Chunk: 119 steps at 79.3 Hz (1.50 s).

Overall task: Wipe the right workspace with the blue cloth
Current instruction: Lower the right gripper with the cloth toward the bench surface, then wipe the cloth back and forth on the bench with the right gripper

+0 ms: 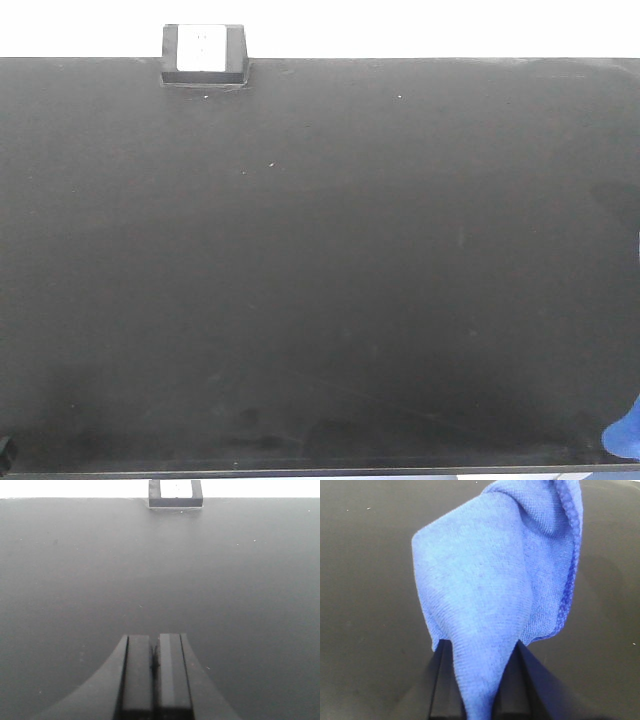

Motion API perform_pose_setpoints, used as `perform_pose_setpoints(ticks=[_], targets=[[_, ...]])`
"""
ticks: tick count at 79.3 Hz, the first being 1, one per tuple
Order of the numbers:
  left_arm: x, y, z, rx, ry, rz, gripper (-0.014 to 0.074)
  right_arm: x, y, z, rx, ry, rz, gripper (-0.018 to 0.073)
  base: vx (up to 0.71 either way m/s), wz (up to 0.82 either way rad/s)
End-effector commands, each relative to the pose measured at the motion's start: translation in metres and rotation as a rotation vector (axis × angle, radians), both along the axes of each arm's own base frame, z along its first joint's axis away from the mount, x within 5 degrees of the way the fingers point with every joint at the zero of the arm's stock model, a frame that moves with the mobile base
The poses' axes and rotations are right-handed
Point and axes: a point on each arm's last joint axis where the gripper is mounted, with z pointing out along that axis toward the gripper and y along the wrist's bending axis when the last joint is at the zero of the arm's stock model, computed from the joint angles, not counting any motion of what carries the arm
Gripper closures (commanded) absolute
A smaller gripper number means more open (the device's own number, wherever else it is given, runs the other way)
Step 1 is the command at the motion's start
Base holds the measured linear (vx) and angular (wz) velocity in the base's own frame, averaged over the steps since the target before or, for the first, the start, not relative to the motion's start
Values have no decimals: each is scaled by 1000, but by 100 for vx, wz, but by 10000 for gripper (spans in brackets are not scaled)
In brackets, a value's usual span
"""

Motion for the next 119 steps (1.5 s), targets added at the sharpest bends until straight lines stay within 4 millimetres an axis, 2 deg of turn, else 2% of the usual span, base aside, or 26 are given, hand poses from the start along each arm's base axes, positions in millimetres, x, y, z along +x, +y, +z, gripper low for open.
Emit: perform_pose_setpoints(ticks=[1,13,22,31,54,68,76,89,103,114,119], targets=[[1,-1,17,-9,-119,-9,603,5,0,14,16,-95,-8,563,0,0],[1,-1,17,-9,-119,-9,603,7,5,16,99,-108,5,563,0,0],[1,-1,17,-9,-119,-9,603,22,6,13,106,-60,1,563,0,0],[1,-1,17,-9,-119,-9,603,52,6,2,103,58,-11,563,0,0],[1,-1,17,-9,-120,-9,603,147,8,-36,105,279,-44,563,0,0],[1,-1,17,-9,-120,-9,603,191,9,-54,108,329,-46,563,0,0],[1,-1,17,-9,-120,-9,603,211,11,-73,120,408,-45,563,0,0],[1,-1,17,-9,-120,-9,603,229,14,-111,123,536,-16,563,0,0],[1,-1,17,-9,-120,-9,603,239,14,-149,105,654,-18,563,0,0],[1,-1,17,-9,-120,-9,603,241,15,-165,116,706,-27,563,0,0],[1,-1,17,-9,-120,-9,603,241,22,-168,122,719,-6,563,0,0]])
